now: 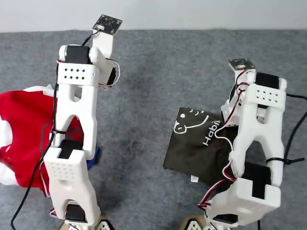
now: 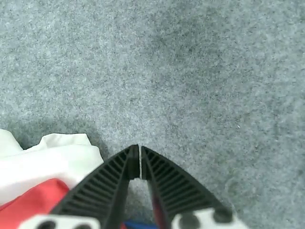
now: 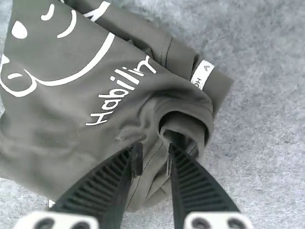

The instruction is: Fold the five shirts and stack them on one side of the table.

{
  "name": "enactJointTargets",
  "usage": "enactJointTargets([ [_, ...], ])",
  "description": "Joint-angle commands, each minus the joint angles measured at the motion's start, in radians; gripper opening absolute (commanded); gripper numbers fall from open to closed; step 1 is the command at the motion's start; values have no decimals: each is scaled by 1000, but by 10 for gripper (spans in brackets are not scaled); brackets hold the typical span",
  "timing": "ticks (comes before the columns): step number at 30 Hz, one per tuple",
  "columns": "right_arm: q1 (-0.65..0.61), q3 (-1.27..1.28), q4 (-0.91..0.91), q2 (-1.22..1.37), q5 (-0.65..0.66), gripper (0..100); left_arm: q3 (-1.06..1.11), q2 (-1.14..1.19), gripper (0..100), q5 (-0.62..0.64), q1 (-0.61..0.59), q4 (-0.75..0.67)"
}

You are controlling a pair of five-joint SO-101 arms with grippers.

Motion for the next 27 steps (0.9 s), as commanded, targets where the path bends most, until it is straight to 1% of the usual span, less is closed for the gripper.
enactJointTargets([
  [1,24,-28,-28,-4,11,102,-44,-66,13,-8,6,18],
  [8,67,-29,-116,128,12,102,-45,-74,13,-9,6,18],
  [16,59,-31,-205,205,12,102,-45,-75,13,-9,6,18],
  [21,50,-78,-148,214,12,102,-45,-75,13,-9,6,18],
  [24,54,-83,-186,216,21,99,-45,-75,13,-9,8,18],
  [25,56,-83,-200,216,43,92,-45,-75,13,-9,8,18],
  [27,59,-83,-229,216,89,37,-45,-75,13,-9,8,18],
])
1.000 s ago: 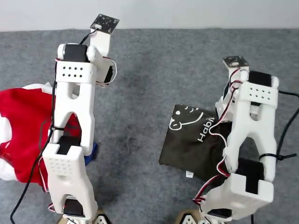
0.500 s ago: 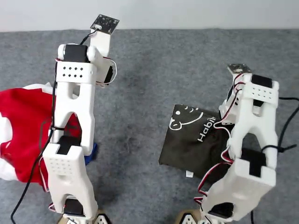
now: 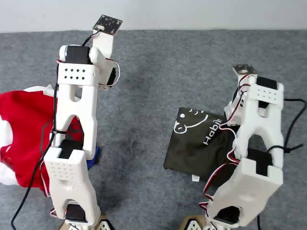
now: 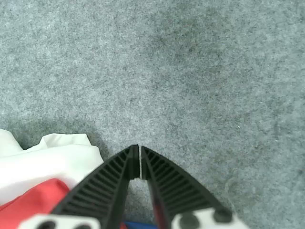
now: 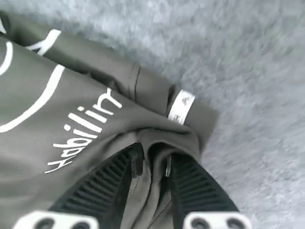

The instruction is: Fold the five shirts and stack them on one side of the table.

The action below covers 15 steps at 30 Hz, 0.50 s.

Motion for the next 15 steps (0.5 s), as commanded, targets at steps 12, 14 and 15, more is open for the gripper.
enactJointTargets([
  [12,70,-144,-21,-18,143,10,-47,-77,13,-9,6,18],
  [14,96,-187,-21,-8,164,10,-47,-77,13,-9,6,18],
  [15,107,-199,-25,-7,175,10,-47,-78,13,-9,6,18],
])
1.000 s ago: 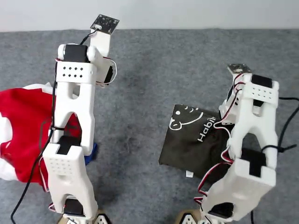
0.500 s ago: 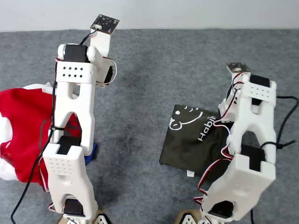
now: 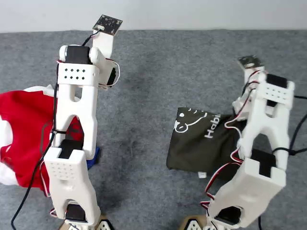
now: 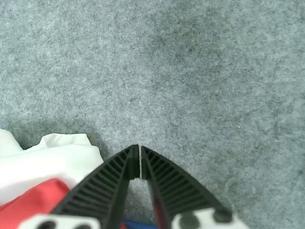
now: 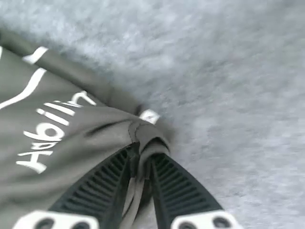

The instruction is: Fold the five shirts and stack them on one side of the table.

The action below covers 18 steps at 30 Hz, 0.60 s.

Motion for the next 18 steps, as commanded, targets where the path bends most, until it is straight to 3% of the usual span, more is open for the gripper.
enactJointTargets([
  [1,51,-87,-1,-8,38,10,-47,-83,13,-9,6,18],
  [6,48,-92,-25,45,60,24,-45,-101,13,-9,21,18],
  [9,50,-94,-15,77,60,99,-45,-103,13,-9,32,18],
  [12,53,-149,104,47,58,153,-47,-103,13,-9,38,18],
  [18,30,-262,280,-44,57,110,-47,-95,13,-9,126,15],
])
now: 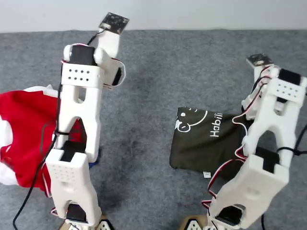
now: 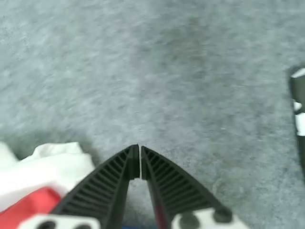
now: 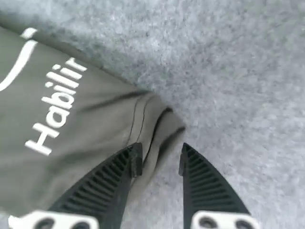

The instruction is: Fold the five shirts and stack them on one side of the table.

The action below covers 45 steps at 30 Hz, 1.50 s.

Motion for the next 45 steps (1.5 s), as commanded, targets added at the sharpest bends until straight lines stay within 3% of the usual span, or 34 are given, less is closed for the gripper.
enactJointTargets([
  [1,-21,-78,93,-90,8,86,-47,-60,13,-9,77,12],
  [4,-70,-80,137,-73,5,5,-44,-60,13,-5,106,-8],
  [8,-99,-80,130,2,5,9,-42,-61,13,-5,84,17],
  [16,31,-86,39,288,17,9,-38,-109,13,-5,-41,18],
  [19,31,-118,84,297,14,9,-38,-132,13,-8,-58,18],
  [24,-53,-196,206,168,14,9,-38,-143,13,-8,-68,20],
  [30,-232,-201,209,99,5,9,-38,-161,13,-5,-68,20],
  [37,-412,-204,-2,248,-51,9,-38,-232,13,-5,-75,20],
  [45,-450,-212,-272,437,-71,9,15,-275,13,-6,-129,20],
])
